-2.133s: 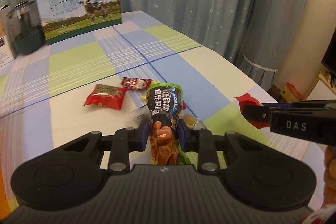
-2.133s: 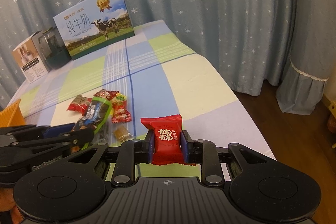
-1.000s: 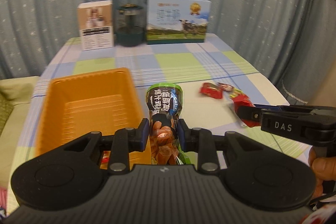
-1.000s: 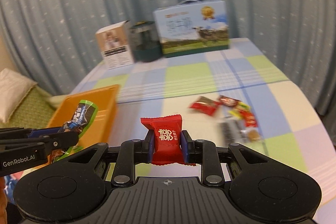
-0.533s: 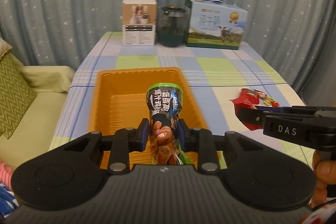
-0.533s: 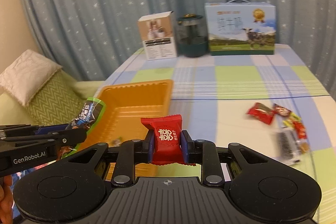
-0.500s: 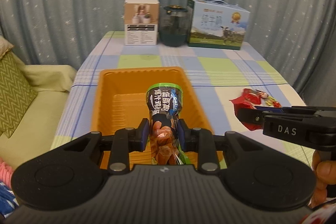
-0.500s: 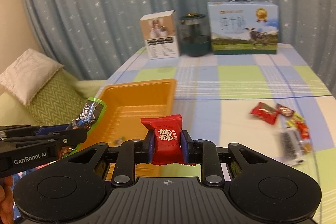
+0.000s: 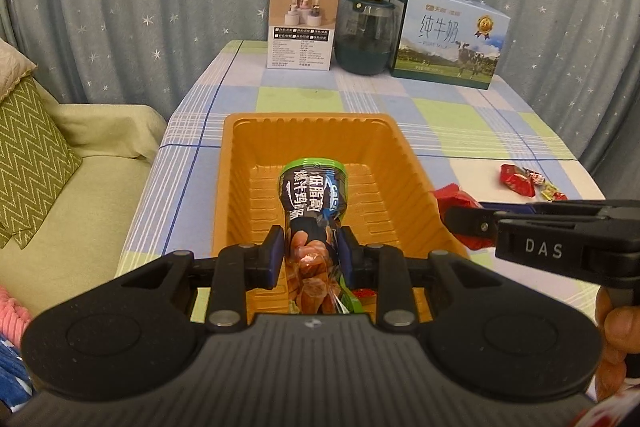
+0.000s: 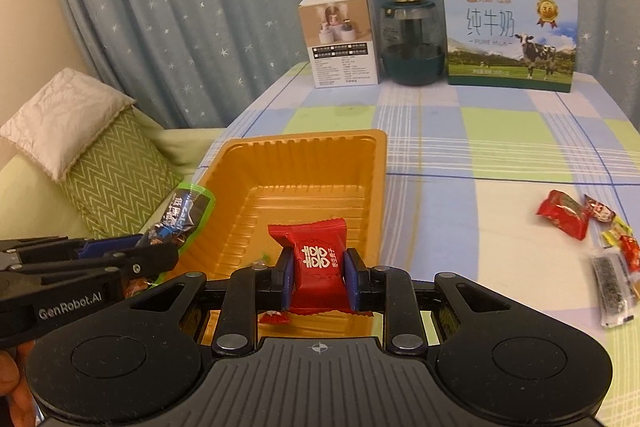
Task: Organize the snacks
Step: 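Carry both snacks over the orange tray and release them inside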
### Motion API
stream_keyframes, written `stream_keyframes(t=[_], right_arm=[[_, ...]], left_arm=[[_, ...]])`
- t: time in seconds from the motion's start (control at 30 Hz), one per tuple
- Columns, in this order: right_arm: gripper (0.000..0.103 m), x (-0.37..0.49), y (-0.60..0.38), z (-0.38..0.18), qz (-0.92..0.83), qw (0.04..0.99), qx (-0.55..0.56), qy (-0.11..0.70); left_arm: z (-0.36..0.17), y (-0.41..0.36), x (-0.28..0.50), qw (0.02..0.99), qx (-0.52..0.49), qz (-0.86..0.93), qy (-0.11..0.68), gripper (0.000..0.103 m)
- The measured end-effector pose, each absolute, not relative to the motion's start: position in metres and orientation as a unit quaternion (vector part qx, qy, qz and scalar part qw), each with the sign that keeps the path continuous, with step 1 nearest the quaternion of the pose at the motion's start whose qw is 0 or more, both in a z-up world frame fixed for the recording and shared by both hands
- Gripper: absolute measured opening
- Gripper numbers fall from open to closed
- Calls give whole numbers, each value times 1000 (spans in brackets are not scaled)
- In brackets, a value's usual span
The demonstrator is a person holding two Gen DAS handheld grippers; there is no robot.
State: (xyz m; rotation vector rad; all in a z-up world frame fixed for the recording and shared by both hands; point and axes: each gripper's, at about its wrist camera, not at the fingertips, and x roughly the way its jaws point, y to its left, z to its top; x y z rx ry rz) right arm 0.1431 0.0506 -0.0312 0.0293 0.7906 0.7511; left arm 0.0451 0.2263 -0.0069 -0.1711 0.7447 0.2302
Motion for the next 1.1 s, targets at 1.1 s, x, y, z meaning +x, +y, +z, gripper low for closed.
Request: stream_keyframes(t=[1.1], right_arm=[[27, 153, 70, -40, 378, 842, 31, 385]], left_arm=[[-19, 248, 46, 917, -92, 125, 368, 42]])
